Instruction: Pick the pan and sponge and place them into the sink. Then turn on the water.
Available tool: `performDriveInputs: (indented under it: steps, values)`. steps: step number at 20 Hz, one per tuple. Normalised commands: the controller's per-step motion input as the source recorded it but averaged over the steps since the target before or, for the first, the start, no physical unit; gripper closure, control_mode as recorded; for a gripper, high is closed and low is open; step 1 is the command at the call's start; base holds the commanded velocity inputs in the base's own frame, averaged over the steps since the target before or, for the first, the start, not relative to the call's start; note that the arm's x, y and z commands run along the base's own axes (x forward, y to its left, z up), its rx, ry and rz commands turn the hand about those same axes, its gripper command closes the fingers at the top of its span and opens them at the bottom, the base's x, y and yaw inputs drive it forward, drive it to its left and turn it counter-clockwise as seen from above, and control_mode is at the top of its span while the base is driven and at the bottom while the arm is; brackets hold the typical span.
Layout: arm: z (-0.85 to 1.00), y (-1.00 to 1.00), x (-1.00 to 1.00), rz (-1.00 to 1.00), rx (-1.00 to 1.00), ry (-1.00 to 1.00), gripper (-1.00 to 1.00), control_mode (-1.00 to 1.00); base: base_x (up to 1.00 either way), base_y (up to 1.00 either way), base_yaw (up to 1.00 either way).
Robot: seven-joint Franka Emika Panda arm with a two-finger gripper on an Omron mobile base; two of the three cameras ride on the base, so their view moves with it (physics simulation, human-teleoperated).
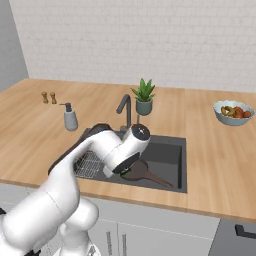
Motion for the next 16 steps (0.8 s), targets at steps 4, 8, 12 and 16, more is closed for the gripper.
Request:
performDriveInputs:
  steps: [4,8,12,16]
  values:
    - [-0.10,-0.30,0.62,0.00,0.05,0.00,1.00,-1.00,0.00,0.00,0.00]
    - [-0.20,-0.23,0.62,0.00,0.03,0.00,1.00,-1.00,0.00,0.00,0.00]
    - [-0.33,-0.18,0.62,0.00,0.02,0.02,1.00,-1.00,0.00,0.00,0.00]
    - [-0.53,-0.01,0.54,0.00,0.00,0.03,1.00,-1.00,0.00,0.00,0.00]
